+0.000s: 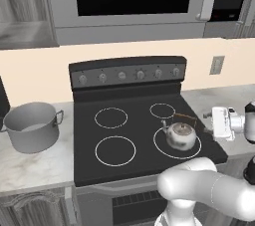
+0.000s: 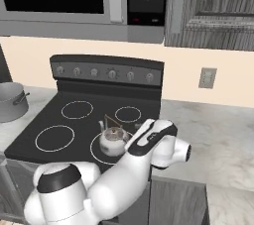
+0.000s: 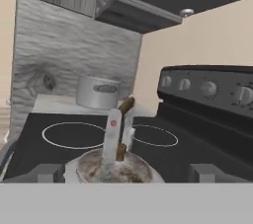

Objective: Pick the kettle from the cabinet and place it on a stove burner. Then pick the pot from the counter and place it on another stove burner. Finally, turn both burners on.

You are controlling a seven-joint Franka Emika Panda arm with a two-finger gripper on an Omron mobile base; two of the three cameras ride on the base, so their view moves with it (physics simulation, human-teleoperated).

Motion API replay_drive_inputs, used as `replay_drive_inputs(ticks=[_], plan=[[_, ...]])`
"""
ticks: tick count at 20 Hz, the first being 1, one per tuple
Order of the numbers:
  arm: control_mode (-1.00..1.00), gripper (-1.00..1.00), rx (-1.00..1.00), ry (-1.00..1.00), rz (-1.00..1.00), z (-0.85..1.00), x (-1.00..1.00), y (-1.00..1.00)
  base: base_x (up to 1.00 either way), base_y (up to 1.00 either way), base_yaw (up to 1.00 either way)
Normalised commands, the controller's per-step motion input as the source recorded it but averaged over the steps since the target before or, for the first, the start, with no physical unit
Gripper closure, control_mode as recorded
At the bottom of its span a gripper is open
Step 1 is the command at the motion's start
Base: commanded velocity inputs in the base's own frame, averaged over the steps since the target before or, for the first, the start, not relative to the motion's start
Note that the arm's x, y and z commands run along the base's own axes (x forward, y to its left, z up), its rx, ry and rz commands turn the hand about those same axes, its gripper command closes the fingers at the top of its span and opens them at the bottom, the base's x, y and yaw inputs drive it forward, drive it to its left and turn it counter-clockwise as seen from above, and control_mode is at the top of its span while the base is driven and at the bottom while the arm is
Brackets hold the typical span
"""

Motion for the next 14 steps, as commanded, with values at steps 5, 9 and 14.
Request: replay_drive_inputs(ticks=[5,9,14], plan=[[-1.0,-1.0,-0.02,-0.13,0.0,0.31,-0.52,-0.01,0.0,0.0,0.0],[-1.0,-1.0,-0.08,-0.13,0.0,0.55,-0.54,0.03,0.0,0.0,0.0],[-1.0,-1.0,-0.12,-0.11,0.0,0.6,-0.44,0.18,0.0,0.0,0.0]])
